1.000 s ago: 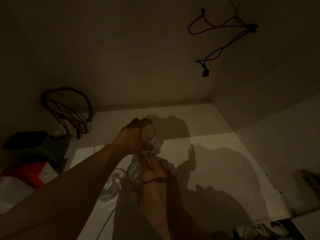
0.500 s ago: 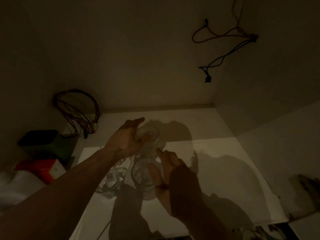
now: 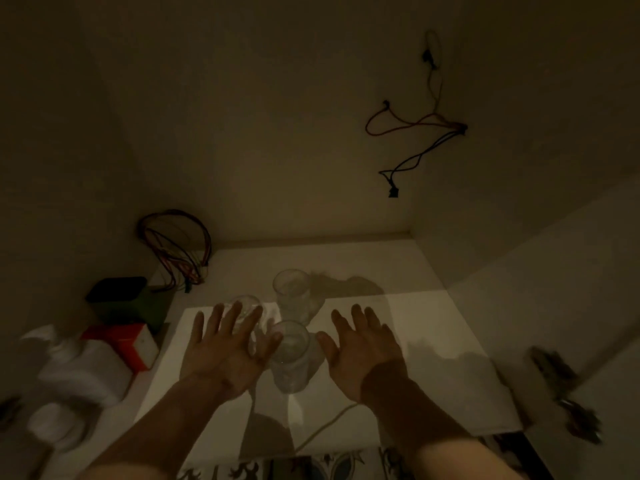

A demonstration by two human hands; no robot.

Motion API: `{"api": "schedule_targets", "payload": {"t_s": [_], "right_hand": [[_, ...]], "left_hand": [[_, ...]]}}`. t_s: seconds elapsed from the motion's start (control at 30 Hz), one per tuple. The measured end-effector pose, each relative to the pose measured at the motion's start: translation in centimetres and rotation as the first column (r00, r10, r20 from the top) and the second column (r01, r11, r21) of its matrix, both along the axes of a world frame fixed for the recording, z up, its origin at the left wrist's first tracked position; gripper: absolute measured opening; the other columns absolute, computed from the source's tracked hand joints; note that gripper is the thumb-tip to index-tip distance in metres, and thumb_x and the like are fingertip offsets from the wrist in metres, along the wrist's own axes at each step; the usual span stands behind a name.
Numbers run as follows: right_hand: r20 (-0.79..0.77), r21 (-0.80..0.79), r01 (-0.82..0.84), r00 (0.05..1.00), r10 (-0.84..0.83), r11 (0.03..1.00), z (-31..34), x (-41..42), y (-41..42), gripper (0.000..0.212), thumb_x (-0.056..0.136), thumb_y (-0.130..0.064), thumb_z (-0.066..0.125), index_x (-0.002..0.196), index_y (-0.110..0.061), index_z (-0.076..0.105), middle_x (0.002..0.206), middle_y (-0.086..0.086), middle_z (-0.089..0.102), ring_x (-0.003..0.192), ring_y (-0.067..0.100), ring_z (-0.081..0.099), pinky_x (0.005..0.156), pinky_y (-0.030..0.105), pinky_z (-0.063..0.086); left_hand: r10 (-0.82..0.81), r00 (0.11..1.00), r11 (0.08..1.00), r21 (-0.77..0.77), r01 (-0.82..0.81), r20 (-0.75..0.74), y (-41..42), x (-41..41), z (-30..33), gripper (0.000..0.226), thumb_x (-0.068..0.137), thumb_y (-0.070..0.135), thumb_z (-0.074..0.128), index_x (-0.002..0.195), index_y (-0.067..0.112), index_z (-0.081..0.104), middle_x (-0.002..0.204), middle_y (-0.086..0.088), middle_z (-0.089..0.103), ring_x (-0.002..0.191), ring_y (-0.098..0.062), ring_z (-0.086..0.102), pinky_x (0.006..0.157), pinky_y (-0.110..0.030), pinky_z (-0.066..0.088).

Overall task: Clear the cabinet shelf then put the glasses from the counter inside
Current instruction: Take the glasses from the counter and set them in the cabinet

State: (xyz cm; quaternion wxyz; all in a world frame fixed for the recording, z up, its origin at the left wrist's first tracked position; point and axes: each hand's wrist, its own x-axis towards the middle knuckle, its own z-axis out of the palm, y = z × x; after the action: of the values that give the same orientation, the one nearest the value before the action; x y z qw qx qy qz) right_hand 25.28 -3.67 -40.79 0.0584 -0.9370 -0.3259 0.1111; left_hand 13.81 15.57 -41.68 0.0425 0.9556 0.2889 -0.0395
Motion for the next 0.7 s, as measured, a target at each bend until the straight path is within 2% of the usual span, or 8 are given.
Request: {"api": "schedule_targets", "payload": {"t_s": [0.17, 0.43, 0.57, 0.7], "right_hand": [[-0.012, -0.016, -0.03, 0.999, 0.03, 0.999, 1.2, -1.3, -0.3, 0.067, 0.103, -0.058, 0.011, 0.161, -0.025, 0.013, 0.17, 0.013, 0.006, 0.155, 0.035, 0.002, 0.123, 0.055, 0.011], [-0.023, -0.03, -0.021, 1.0, 0.02, 0.999, 1.9, -2.1, -1.5, 0.069, 0.102, -0.06, 0.01, 0.161, -0.024, 0.015, 0.17, 0.013, 0.008, 0.155, 0.035, 0.006, 0.123, 0.053, 0.014], [-0.123, -0.046, -0.012, 0.992, 0.006, 0.999, 3.3, -5.1, -3.6, 0.066, 0.103, -0.058, 0.017, 0.161, -0.026, 0.015, 0.17, 0.011, 0.01, 0.155, 0.034, 0.008, 0.124, 0.049, 0.013], [-0.282, -0.171, -0.004, 0.958, -0.045, 0.985, 8.1, -9.2, -6.5, 0.062, 0.105, -0.053, 0.022, 0.161, -0.028, 0.016, 0.17, 0.008, 0.01, 0.155, 0.032, 0.008, 0.123, 0.047, 0.015]], "left_hand": [[-0.012, 1.0, 0.999, -0.042, 0.012, 0.007, -2.6, -0.8, 0.2, 0.087, 0.075, 0.086, -0.005, 0.151, 0.046, -0.007, 0.164, 0.005, -0.009, 0.148, -0.02, -0.016, 0.118, -0.046, -0.013], [-0.021, 1.0, 0.997, -0.069, 0.022, 0.017, -3.7, -1.1, 1.4, 0.084, 0.079, 0.085, 0.003, 0.153, 0.044, -0.001, 0.165, 0.004, 0.003, 0.15, -0.019, -0.002, 0.121, -0.042, -0.002], [-0.026, 0.998, 0.993, -0.118, 0.02, -0.054, -6.0, -3.2, 2.9, 0.083, 0.081, 0.082, 0.003, 0.153, 0.043, -0.003, 0.165, 0.003, 0.004, 0.15, -0.02, -0.001, 0.121, -0.042, -0.002], [-0.045, 0.983, 0.981, -0.194, 0.01, -0.177, -9.6, -6.6, 7.1, 0.078, 0.085, 0.079, 0.008, 0.153, 0.043, -0.001, 0.165, 0.004, 0.005, 0.15, -0.019, 0.0, 0.121, -0.041, 0.0]]}}
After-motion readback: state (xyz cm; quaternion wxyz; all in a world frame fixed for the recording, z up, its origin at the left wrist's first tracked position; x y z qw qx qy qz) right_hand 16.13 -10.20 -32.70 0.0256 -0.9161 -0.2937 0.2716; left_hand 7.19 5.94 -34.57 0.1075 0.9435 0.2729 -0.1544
